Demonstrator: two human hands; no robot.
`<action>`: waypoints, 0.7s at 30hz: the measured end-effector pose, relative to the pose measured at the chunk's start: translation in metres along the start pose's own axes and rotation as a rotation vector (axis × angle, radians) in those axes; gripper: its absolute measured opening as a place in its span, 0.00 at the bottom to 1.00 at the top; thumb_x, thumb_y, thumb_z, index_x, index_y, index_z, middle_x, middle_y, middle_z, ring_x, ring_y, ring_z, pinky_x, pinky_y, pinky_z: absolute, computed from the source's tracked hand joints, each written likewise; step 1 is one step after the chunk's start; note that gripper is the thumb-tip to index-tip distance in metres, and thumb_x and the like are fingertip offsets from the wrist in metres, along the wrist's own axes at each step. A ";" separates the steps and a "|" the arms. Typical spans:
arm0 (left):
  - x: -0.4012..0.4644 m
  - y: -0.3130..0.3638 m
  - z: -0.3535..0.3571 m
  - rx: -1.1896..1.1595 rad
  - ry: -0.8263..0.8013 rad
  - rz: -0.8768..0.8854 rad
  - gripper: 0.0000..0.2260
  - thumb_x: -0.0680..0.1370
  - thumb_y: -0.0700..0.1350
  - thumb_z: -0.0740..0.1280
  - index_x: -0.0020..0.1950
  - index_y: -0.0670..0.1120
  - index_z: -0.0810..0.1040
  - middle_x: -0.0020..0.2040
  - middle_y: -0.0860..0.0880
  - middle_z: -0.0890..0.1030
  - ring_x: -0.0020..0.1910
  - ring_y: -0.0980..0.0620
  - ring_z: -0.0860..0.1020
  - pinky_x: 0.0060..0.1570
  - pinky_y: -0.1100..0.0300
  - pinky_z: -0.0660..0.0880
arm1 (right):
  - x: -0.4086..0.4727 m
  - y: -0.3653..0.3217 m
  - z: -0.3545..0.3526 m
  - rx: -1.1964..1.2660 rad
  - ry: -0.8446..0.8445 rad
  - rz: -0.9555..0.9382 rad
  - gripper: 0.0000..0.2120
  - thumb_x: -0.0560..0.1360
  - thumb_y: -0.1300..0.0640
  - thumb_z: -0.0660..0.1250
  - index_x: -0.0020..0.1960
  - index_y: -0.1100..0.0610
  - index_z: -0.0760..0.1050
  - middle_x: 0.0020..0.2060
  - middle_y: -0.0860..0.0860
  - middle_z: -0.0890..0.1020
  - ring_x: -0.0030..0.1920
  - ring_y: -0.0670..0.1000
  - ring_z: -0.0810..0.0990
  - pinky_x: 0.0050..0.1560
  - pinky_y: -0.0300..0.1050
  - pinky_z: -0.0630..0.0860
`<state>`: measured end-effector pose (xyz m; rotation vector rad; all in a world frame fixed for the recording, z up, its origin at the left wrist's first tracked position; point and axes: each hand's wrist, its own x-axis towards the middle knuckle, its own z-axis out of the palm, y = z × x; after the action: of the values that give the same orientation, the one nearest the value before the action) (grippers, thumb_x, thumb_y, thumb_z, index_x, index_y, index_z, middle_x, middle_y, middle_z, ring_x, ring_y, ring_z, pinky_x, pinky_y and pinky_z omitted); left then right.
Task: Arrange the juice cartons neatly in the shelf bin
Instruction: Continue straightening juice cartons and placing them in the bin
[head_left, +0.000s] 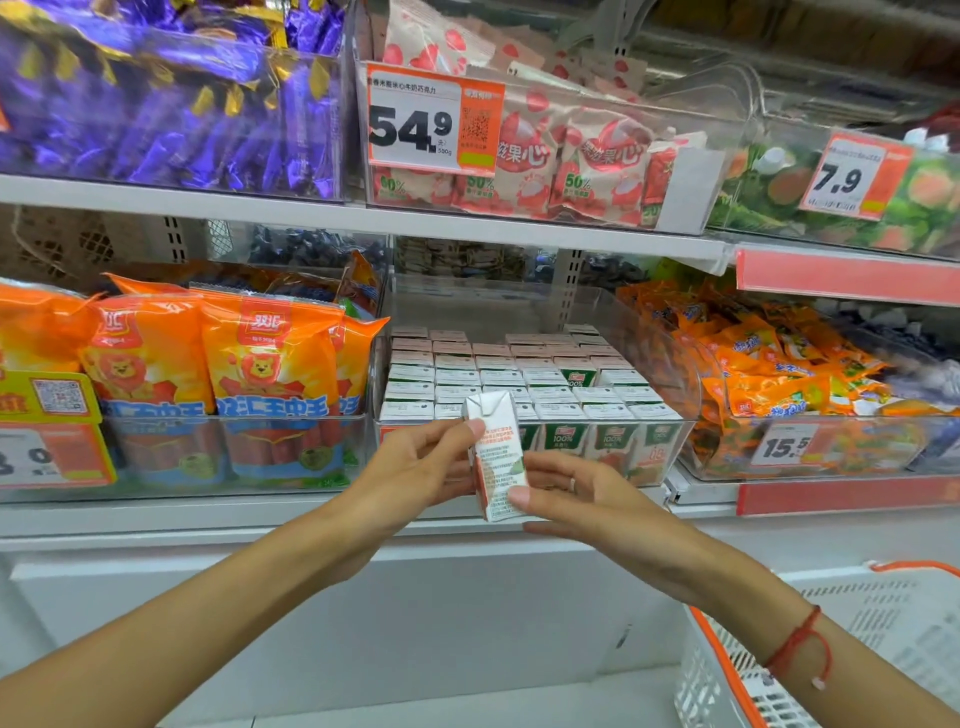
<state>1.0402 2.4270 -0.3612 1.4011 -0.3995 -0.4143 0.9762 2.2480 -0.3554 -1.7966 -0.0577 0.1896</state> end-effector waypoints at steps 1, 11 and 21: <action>0.000 0.000 0.000 -0.014 0.000 0.004 0.11 0.81 0.49 0.61 0.58 0.46 0.80 0.48 0.50 0.86 0.49 0.56 0.84 0.40 0.71 0.77 | 0.000 0.001 0.000 0.013 -0.028 -0.017 0.22 0.70 0.47 0.75 0.62 0.47 0.76 0.55 0.43 0.83 0.58 0.42 0.81 0.59 0.40 0.78; 0.000 -0.006 0.001 0.237 0.257 0.203 0.05 0.72 0.51 0.73 0.47 0.54 0.83 0.40 0.59 0.85 0.41 0.58 0.84 0.37 0.64 0.81 | 0.006 0.004 0.012 -0.243 0.429 -0.148 0.23 0.63 0.50 0.81 0.55 0.49 0.78 0.42 0.43 0.84 0.42 0.40 0.82 0.42 0.32 0.77; -0.001 0.000 -0.007 0.041 0.127 -0.037 0.13 0.72 0.53 0.73 0.53 0.49 0.82 0.45 0.50 0.87 0.45 0.54 0.85 0.44 0.66 0.81 | 0.004 -0.007 0.000 -0.123 0.127 -0.035 0.20 0.69 0.42 0.71 0.60 0.46 0.78 0.52 0.42 0.84 0.54 0.38 0.81 0.59 0.38 0.77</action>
<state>1.0424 2.4335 -0.3626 1.4682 -0.2807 -0.3465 0.9801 2.2498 -0.3493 -1.9250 -0.0106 0.0476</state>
